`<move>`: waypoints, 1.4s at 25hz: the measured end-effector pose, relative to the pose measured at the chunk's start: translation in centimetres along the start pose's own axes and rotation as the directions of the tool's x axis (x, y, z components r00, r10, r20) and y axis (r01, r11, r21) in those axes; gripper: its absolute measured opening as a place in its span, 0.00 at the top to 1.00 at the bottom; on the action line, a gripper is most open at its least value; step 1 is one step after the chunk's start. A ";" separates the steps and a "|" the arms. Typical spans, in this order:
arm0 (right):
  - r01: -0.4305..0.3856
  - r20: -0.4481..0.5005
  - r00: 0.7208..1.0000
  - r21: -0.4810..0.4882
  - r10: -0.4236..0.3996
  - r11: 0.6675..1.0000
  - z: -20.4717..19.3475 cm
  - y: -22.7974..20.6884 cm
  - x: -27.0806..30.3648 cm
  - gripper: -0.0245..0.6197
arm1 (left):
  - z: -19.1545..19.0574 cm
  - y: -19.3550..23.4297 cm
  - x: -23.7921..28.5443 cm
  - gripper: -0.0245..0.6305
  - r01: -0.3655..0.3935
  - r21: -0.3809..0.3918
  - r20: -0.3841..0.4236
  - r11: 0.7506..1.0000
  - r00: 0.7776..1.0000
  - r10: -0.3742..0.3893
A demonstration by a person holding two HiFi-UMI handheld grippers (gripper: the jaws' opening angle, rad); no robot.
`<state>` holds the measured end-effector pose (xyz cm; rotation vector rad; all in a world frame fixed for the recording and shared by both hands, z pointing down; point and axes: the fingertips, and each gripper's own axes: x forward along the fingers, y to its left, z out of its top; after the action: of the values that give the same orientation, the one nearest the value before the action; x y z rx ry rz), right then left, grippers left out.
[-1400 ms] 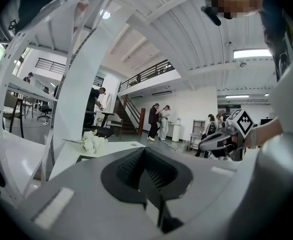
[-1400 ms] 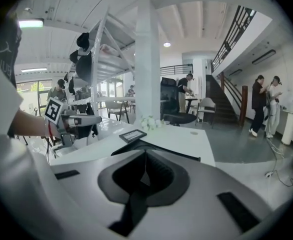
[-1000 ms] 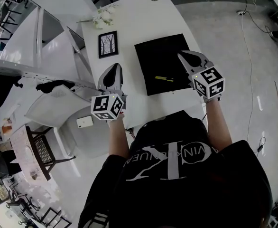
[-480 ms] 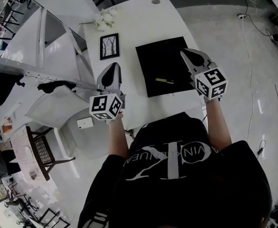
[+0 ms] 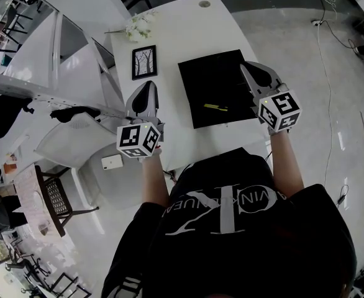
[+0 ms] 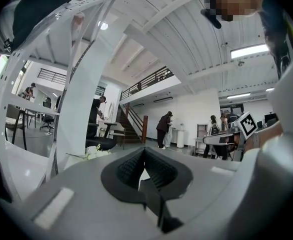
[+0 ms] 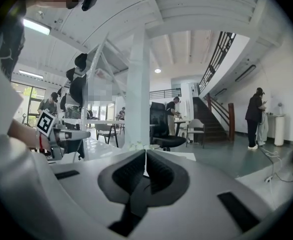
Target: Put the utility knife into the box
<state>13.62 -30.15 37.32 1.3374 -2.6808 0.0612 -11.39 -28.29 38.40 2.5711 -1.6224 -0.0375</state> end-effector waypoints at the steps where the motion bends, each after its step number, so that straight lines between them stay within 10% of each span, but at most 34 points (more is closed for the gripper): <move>1: 0.003 0.010 1.000 0.001 -0.003 1.000 0.2 -0.1 -0.1 0.94 | 0.1 0.0 0.0 0.95 -0.002 0.001 0.002 1.000 1.000 0.002; 35: 0.009 0.099 0.995 -0.018 -0.007 1.000 1.9 -0.7 -1.2 0.94 | 1.6 -0.6 0.1 0.95 -0.027 0.047 0.031 0.999 0.999 0.025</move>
<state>14.70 -29.77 35.25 1.3807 -2.7489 -0.0314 -10.96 -28.26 36.75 2.5960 -1.6873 -0.0362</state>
